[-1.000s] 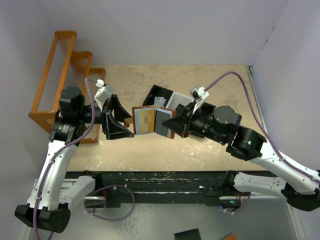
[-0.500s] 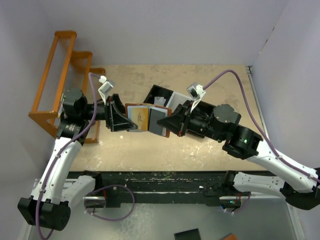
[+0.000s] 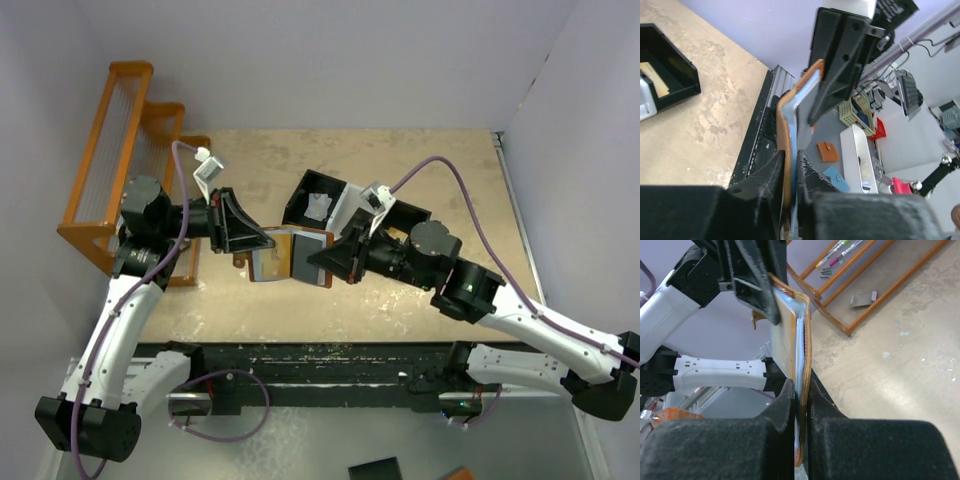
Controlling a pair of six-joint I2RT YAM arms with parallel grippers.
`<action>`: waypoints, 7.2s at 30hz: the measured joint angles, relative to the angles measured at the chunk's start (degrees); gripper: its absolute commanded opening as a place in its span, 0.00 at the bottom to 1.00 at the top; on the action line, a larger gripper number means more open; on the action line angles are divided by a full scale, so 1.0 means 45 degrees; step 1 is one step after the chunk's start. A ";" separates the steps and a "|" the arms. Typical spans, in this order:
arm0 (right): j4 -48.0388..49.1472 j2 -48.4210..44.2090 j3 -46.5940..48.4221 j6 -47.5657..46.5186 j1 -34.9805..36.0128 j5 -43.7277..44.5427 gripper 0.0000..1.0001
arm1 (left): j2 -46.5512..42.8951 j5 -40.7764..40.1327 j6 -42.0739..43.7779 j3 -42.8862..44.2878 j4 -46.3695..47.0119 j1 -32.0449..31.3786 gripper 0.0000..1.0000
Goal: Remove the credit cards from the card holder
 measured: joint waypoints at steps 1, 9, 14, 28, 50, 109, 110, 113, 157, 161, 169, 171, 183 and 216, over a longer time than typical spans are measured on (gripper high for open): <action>0.0063 -0.0019 -0.0010 0.0024 0.0000 -0.0005 0.00 | 0.0024 -0.0155 0.0097 0.0010 -0.0170 0.0000 0.14; 0.0452 -0.0277 -0.0034 0.0194 0.0000 -0.0005 0.00 | 0.0267 -0.0534 0.1268 0.0321 -0.2142 0.0000 0.47; 0.0777 -0.0413 -0.0330 0.0257 0.0000 -0.0005 0.00 | 0.0194 -0.0296 0.1433 0.0316 -0.2380 0.0000 0.45; 0.1117 -0.0646 -0.0651 0.0272 0.0000 0.0029 0.00 | -0.0029 0.1171 0.2599 0.0316 -0.3424 0.0000 0.10; -0.0432 -0.1603 -0.1418 0.1064 -0.3031 -0.0063 0.71 | 0.0767 -0.0126 0.4867 0.1797 -0.6373 0.0000 0.00; 0.6975 0.3157 -0.1015 0.4367 -0.2623 -0.7305 0.00 | 0.0578 0.1846 0.3065 0.1821 -0.4420 0.0000 0.40; 0.6989 0.3128 -0.1044 0.4386 -0.2618 -0.7315 0.00 | 0.0529 0.1889 0.3036 0.1821 -0.4352 0.0000 0.38; 0.7009 0.2973 -0.1064 0.4396 -0.2594 -0.7325 0.00 | 0.0345 0.2001 0.2982 0.1821 -0.4104 0.0000 0.31; 0.8607 0.2273 -0.2035 0.5377 -0.2550 -0.7373 0.16 | 0.0243 0.2215 0.2001 0.1817 -0.3390 0.0015 0.00; 0.8607 0.2307 -0.2030 0.5343 -0.2550 -0.7315 0.12 | 0.0199 0.2215 0.1987 0.1817 -0.3347 0.0015 0.00; 0.8612 0.2424 -0.2025 0.5387 -0.2560 -0.7320 0.00 | 0.0194 0.2200 0.1991 0.1817 -0.3347 0.0015 0.00; 0.8514 0.2312 -0.2025 0.5367 -0.2560 -0.7281 0.00 | 0.0194 0.2186 0.1991 0.1817 -0.3347 0.0015 0.00; 0.8223 0.1248 -0.2846 0.5338 -0.2987 -0.7164 0.00 | 0.0194 0.2225 0.1982 0.1817 -0.3245 0.0015 0.00; 0.2880 -0.1666 -0.5051 0.4469 -1.0511 -0.8621 0.00 | 0.1020 -0.2438 0.7703 0.2657 -0.9083 0.0010 0.00</action>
